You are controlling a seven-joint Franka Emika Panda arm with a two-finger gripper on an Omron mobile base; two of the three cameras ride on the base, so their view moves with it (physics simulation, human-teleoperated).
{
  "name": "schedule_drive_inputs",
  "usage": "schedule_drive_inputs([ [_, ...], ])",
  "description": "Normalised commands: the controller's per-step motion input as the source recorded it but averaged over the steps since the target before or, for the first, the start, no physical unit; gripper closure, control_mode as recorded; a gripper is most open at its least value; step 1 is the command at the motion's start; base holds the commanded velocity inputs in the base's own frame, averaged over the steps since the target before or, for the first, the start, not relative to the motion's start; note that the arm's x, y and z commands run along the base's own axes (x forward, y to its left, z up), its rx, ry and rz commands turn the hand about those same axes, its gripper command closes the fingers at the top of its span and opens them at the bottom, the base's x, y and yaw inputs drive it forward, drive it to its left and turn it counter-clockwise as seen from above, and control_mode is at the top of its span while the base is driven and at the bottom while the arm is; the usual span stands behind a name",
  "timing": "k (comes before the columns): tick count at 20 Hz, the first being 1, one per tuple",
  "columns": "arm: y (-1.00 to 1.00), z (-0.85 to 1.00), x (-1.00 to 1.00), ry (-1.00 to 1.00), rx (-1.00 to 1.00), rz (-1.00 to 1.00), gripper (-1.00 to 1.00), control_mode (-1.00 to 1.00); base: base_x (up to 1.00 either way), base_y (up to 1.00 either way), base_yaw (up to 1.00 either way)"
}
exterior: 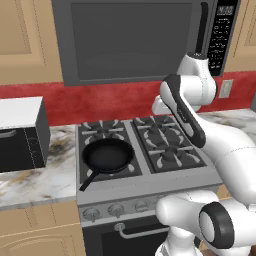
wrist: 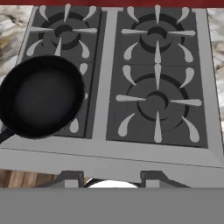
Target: Pick up the butter stick and place it in the pan. Then turn on the burner for the pan.
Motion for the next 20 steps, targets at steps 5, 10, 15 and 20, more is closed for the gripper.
schedule_drive_inputs([
  [5,0.0,0.0,0.0,0.02,0.0,0.0,-1.0,-1.0,0.0,0.0,0.0],
  [10,-0.01,0.0,0.0,0.11,0.0,0.0,-1.0,-1.0,0.0,0.0,0.0],
  [15,-0.2,-0.08,-0.04,0.11,0.0,0.0,-1.0,-1.0,0.0,0.0,0.0],
  [20,-0.38,-0.27,-0.05,0.04,0.0,0.0,-1.0,-1.0,0.0,0.0,0.0],
])
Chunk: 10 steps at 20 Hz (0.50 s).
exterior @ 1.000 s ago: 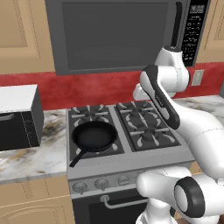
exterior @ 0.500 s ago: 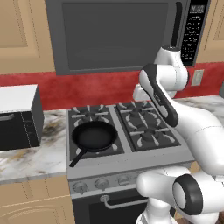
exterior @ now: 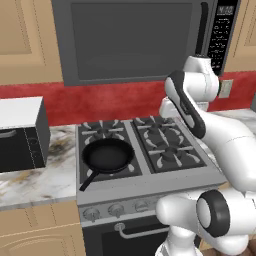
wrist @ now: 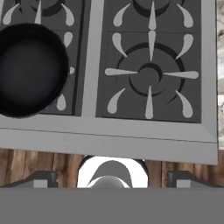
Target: Pick up the butter stick and place it in the pan. Then turn on the burner for the pan.
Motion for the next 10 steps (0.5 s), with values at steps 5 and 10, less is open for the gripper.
schedule_drive_inputs([
  [5,-0.41,-0.3,-0.07,0.05,0.0,0.0,-1.0,-1.0,0.0,0.0,0.0],
  [10,-0.35,-0.29,-0.08,0.07,0.0,0.0,-1.0,-1.0,0.0,0.0,0.0],
])
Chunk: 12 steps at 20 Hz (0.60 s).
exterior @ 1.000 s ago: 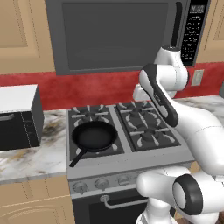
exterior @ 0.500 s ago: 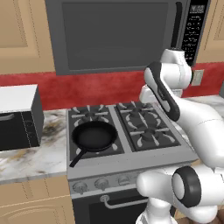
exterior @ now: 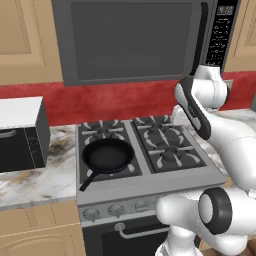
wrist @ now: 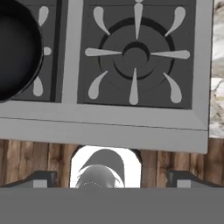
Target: Pick up the butter stick and place it in the pan. Then turn on the burner for the pan.
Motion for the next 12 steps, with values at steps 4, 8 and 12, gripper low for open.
schedule_drive_inputs([
  [4,-0.38,-0.14,-0.07,0.08,0.0,0.0,-1.0,-1.0,0.0,0.0,0.0],
  [8,-0.39,-0.05,0.0,0.09,0.0,-0.01,-1.0,-1.0,0.0,0.0,0.0],
  [12,-0.4,-0.06,0.0,0.09,0.0,0.0,-1.0,-1.0,0.0,0.0,0.0],
])
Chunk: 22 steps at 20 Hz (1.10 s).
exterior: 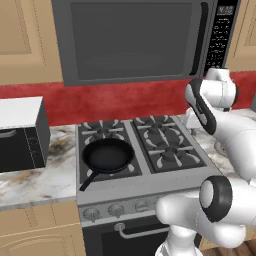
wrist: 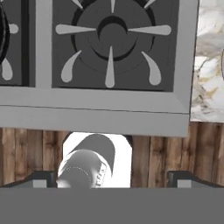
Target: Pick up the butter stick and place it in the pan. Then turn on the burner for the pan.
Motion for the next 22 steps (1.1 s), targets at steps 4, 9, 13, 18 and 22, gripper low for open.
schedule_drive_inputs([
  [4,-0.42,-0.07,0.0,0.09,0.0,0.0,-1.0,-1.0,0.0,0.0,0.0],
  [9,-0.41,-0.09,0.0,0.09,0.0,-0.01,-1.0,-1.0,0.0,0.0,0.0],
  [13,-0.38,-0.1,0.0,0.08,0.0,-0.01,-1.0,-1.0,0.0,0.0,0.0],
  [18,-0.37,-0.17,0.0,0.07,0.0,-0.04,-1.0,-1.0,0.0,0.0,0.0],
  [22,-0.41,-0.22,0.0,0.03,0.0,-0.07,-1.0,-1.0,0.0,0.0,0.0],
])
